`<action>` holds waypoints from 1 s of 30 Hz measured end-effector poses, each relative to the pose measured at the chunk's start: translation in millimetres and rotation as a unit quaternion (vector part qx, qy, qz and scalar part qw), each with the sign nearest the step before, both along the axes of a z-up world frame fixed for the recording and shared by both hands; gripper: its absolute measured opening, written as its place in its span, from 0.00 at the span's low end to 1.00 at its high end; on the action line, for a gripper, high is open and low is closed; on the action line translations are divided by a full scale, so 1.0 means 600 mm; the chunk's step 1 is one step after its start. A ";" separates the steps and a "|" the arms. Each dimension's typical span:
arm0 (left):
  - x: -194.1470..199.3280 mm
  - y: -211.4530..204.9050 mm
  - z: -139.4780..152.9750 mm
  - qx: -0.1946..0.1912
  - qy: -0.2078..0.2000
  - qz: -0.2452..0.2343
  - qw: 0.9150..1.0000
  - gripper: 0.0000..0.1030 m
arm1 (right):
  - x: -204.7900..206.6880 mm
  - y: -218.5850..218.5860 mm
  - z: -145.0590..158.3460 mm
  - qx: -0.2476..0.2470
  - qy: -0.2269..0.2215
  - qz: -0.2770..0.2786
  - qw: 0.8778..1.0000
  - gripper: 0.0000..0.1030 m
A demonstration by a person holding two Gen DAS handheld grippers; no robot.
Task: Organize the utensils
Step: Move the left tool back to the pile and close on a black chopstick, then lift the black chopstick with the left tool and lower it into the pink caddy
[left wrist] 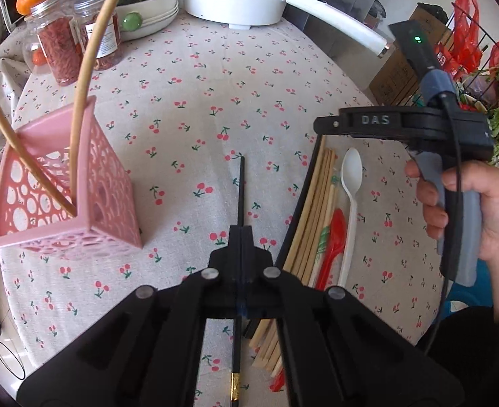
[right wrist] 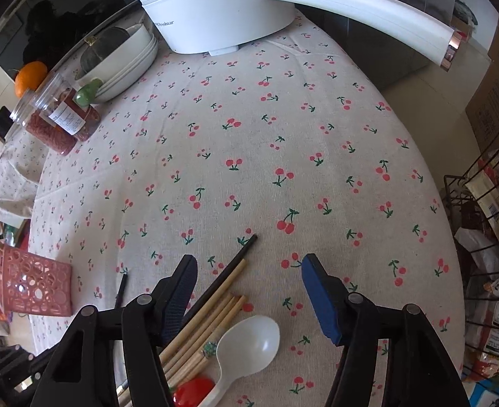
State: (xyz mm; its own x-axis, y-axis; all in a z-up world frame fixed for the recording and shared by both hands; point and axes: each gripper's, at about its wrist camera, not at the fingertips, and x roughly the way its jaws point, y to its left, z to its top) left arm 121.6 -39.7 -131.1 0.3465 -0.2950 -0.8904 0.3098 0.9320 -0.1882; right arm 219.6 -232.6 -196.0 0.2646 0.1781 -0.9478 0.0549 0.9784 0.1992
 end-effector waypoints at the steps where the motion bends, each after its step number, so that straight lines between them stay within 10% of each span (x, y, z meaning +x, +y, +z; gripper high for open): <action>1: 0.000 0.002 -0.001 -0.008 0.008 -0.006 1.000 0.00 | 0.004 0.006 -0.005 -0.008 0.007 -0.001 1.000 0.52; 5: 0.011 0.007 -0.018 -0.018 0.032 0.006 0.999 0.02 | 0.013 0.038 -0.013 -0.051 0.007 0.007 0.999 0.43; 9: 0.015 -0.001 -0.034 -0.015 0.046 0.006 0.999 0.27 | 0.011 0.070 -0.016 -0.084 -0.003 0.041 0.996 0.15; 23: 0.040 -0.031 -0.074 0.032 0.050 0.007 0.998 0.28 | -0.021 0.079 -0.009 0.005 0.007 0.105 0.994 0.07; 30: 0.031 -0.030 -0.074 0.070 0.028 0.013 0.997 0.06 | -0.020 0.068 -0.008 0.023 0.009 0.091 0.996 0.15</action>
State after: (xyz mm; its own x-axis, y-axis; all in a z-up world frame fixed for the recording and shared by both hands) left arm 140.1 -57.8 -175.4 0.3016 -0.1588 -0.9401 0.2785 0.9577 -0.0724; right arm 207.4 -191.7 -200.9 0.2066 0.2652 -0.9418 -0.1189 0.9622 0.2449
